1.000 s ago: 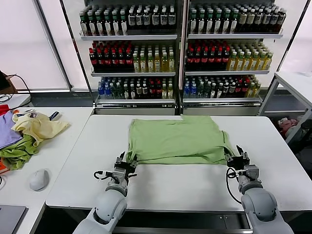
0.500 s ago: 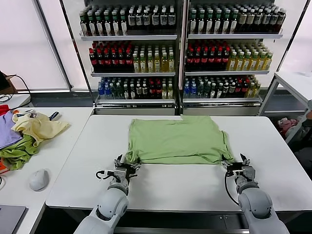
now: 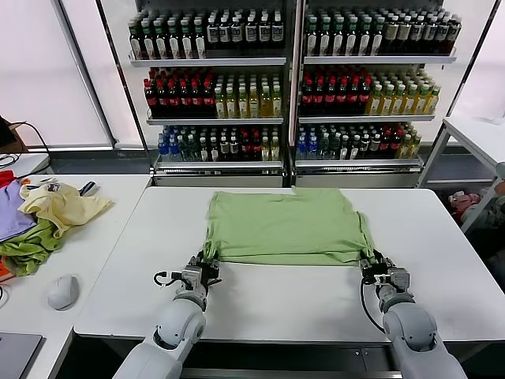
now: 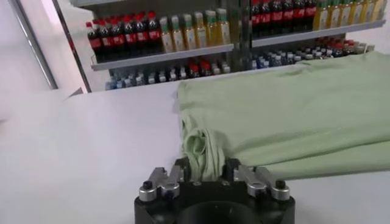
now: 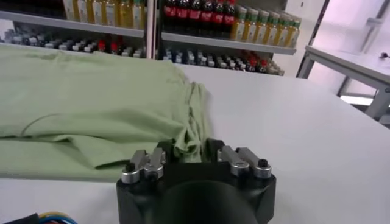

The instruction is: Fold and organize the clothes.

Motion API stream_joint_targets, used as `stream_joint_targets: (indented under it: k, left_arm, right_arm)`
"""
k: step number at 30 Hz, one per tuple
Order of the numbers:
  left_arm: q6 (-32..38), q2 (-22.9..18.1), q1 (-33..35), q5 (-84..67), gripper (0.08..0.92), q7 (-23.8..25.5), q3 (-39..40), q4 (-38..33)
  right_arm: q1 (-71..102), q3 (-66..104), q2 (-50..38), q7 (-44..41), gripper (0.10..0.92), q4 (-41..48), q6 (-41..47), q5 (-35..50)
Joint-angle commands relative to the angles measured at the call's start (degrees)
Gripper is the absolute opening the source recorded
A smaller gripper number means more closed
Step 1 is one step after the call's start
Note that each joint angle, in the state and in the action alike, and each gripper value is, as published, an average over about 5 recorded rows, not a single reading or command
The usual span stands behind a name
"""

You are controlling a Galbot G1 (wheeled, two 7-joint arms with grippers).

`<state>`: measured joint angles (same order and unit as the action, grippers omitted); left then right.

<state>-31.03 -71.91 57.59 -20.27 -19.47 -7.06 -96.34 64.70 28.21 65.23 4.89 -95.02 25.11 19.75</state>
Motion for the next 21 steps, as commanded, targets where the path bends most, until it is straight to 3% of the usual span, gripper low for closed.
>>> stream_joint_targets:
  k: [1, 5, 8, 21]
  left_arm:
    - [0.1, 0.8, 3.7, -2.4, 0.282, 0.0, -0.5, -5.4]
    - [0.6, 1.6, 7.4, -2.2, 0.17, 0.1, -1.0, -10.1]
    - [0.7, 1.7, 10.6, -1.9, 0.132, 0.1, -1.7, -13.8]
    - [1.6, 1.9, 30.1, 3.1, 0.129, 0.6, -5.0, -30.5]
  right_arm:
    - [1.4, -0.1, -0.3, -0.7, 0.26, -1.1, 0.5, 0.7]
    - [4.0, 0.7, -1.0, -1.2, 0.205, -4.3, 0.2, 0.8]
    - [6.2, 1.6, -1.4, -1.4, 0.177, -7.1, 0.2, 0.7]
    - [24.4, 5.8, -0.9, -1.7, 0.169, -25.1, 0.3, -3.6]
